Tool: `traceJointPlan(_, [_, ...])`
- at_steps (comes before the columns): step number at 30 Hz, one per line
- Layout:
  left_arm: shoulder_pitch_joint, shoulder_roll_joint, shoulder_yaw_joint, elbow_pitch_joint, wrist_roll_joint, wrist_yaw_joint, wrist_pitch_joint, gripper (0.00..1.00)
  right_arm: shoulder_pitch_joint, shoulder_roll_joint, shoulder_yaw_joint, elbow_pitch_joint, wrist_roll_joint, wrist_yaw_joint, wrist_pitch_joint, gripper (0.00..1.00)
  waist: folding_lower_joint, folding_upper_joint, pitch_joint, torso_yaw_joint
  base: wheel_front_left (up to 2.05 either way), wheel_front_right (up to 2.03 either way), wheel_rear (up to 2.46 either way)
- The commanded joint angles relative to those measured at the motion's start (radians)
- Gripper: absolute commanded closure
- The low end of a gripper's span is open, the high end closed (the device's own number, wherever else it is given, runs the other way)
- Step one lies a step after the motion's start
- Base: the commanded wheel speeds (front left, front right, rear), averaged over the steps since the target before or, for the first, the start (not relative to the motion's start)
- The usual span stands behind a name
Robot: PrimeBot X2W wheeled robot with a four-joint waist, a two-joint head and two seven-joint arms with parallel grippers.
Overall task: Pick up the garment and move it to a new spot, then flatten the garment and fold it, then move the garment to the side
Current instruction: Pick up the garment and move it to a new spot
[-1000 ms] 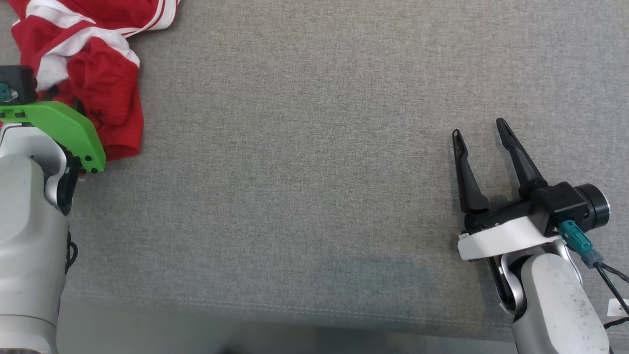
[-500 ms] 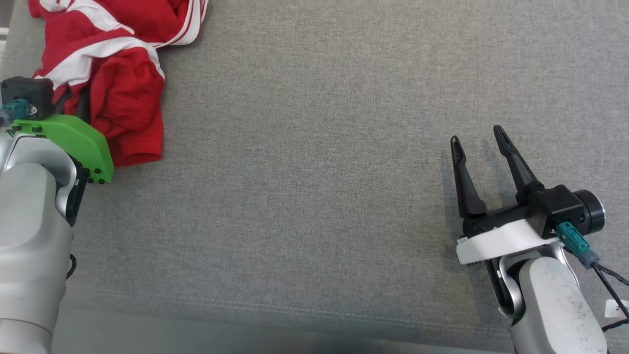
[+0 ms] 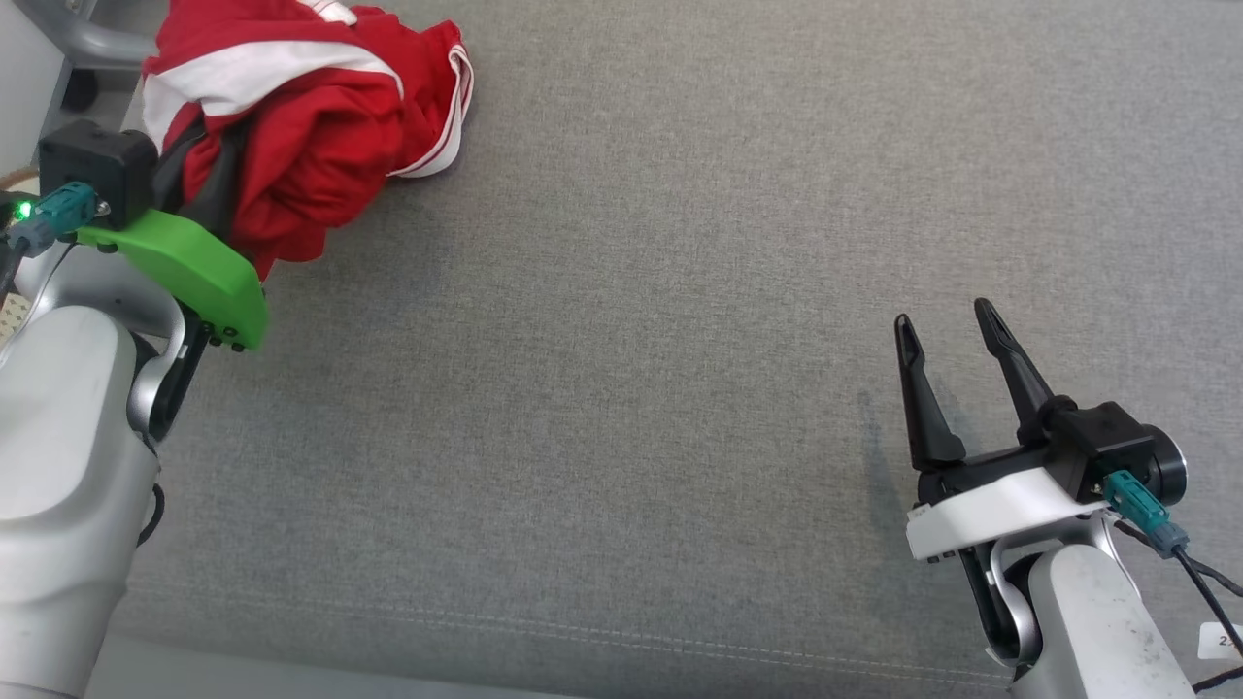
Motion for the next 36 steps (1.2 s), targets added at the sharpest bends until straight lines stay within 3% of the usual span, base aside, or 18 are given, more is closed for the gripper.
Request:
traceJointPlan(1, [0.017, 0.001, -0.002, -0.029, -0.014, -0.001, 0.006, 1.0, 0.01, -0.005, -0.003, 0.001, 0.013, 0.0, -0.003, 0.0, 0.0, 0.0, -0.039, -0.019, 0.0, 0.0, 0.0])
traceJointPlan(7, [0.079, -0.04, -0.029, -0.199, -0.033, 0.025, 0.046, 1.0, 0.024, -0.005, -0.01, 0.004, 0.024, 0.0, -0.003, 0.0, 0.0, 0.0, -0.07, -0.073, 0.0, 0.0, 0.0])
traceJointPlan(14, [0.132, -0.166, -0.094, -0.246, -0.056, 0.045, 0.048, 1.0, 0.024, -0.005, -0.018, 0.004, 0.03, 0.0, -0.003, 0.0, 0.0, 0.0, -0.076, -0.157, 0.0, 0.0, 0.0])
traceJointPlan(18, [0.132, -0.264, -0.14, -0.162, -0.059, 0.046, 0.015, 1.0, 0.018, -0.005, -0.013, 0.003, 0.037, 0.0, -0.003, 0.0, 0.0, 0.0, -0.067, -0.223, 0.0, 0.0, 0.0])
traceJointPlan(24, [0.095, -0.35, -0.182, -0.002, -0.058, 0.042, -0.027, 1.0, 0.015, -0.004, 0.001, 0.001, 0.053, 0.0, -0.003, 0.0, 0.0, 0.0, -0.045, -0.304, 0.0, 0.0, 0.0])
traceJointPlan(36, [0.05, -0.399, -0.275, 0.248, -0.108, 0.027, -0.123, 1.0, 0.008, -0.004, 0.023, 0.0, 0.073, 0.0, -0.003, 0.0, 0.0, 0.0, -0.016, -0.433, 0.0, 0.0, 0.0])
